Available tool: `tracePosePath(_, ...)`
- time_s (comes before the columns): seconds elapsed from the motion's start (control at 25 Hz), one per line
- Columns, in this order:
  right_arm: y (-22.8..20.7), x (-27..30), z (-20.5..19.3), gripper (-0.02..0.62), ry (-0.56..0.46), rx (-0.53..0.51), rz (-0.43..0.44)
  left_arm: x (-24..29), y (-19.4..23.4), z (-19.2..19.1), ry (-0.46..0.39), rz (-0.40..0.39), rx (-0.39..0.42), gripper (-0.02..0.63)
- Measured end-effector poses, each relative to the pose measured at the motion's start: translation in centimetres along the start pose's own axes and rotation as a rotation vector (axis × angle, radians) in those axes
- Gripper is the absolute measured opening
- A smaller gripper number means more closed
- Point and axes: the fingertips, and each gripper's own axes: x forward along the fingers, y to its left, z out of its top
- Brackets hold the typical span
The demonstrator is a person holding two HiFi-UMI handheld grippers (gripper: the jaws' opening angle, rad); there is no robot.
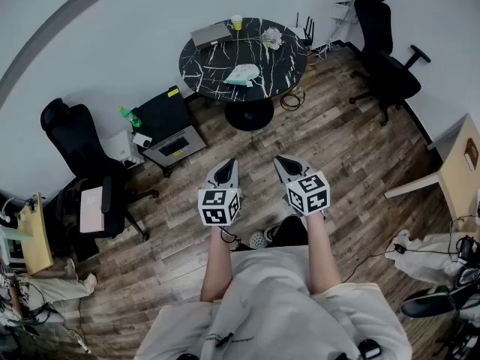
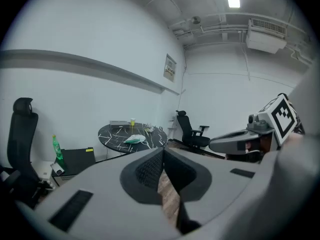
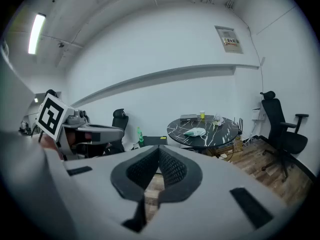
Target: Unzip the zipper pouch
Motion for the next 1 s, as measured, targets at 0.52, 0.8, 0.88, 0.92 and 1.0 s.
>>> tracePosePath(0.52, -0.1, 2.2, 1.2, 0.005, 0.021, -0.031, 0.029, 1.3, 1.8, 1.1, -0.002, 0.026, 0.036, 0.021)
tracePosePath(0.8, -0.4, 3.1, 1.6, 0.005, 0.010, -0.009, 0.004, 1.7, 2.6, 1.0, 0.009, 0.025, 0.056, 0.021)
tracePosePath(0.88, -1.0, 3.2, 1.9, 0.008, -0.001, 0.022, -0.006, 2.0, 2.7, 1.3, -0.004, -0.001, 0.033, 0.021)
tracePosePath(0.92, -1.2, 3.3, 2.0, 0.008, 0.000, 0.028, -0.009, 2.0, 2.7, 1.5, -0.016, -0.020, 0.008, 0.023)
tracePosePath(1.0, -1.1, 3.5, 1.9, 0.008, 0.014, 0.017, -0.013, 1.9, 3.0, 1.7, -0.037, -0.045, -0.037, 0.025)
